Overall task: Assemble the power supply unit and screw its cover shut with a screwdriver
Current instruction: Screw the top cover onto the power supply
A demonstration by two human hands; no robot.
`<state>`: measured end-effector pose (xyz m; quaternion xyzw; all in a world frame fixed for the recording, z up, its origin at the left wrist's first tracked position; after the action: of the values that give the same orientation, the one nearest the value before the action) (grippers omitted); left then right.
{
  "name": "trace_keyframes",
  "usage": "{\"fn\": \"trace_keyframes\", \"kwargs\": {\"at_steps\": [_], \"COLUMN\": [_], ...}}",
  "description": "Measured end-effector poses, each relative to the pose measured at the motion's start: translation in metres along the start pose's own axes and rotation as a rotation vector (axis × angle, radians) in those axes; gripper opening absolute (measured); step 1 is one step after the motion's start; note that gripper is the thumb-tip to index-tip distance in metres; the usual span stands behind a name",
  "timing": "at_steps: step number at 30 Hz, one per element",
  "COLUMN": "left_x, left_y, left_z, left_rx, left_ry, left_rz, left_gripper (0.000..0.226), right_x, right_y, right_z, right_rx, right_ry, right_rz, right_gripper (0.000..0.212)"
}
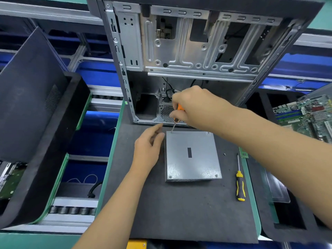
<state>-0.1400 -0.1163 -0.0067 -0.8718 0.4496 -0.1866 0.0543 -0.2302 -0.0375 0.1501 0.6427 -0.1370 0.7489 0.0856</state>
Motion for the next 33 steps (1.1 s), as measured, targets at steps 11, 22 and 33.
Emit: {"fn": "trace_keyframes", "kwargs": {"at_steps": [11,22,33], "left_x": [0.008,0.001,0.006], "left_y": [-0.097,-0.093,-0.091], "left_z": [0.012,0.020,0.034], "left_rx": [-0.322,-0.268,-0.087], "left_ry": [0.150,0.193,0.079], "left_rz": [0.042,0.031,0.025], "left_gripper": [0.011,0.015,0.031], "right_x": [0.000,-0.030,-0.033], "right_y": [-0.089,-0.120,-0.131], "right_z": [-0.028,-0.034,-0.029], "right_rx": [-0.172,-0.278,-0.283], "right_ry": [0.336,0.463,0.473], "right_rz": [-0.357,-0.414,-0.466], "right_gripper": [0.014,0.015,0.017]}}
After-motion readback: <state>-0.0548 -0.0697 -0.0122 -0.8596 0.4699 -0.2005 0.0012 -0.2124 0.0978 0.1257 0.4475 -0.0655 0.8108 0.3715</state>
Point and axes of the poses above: each hand's wrist, its own y-axis towards the middle knuckle, its own x-axis out of the back of the hand, z = x × y, the point moved 10 cm from there along y, towards the middle knuckle, and after that the axes turned 15 degrees about x, right-handed, at the moved point
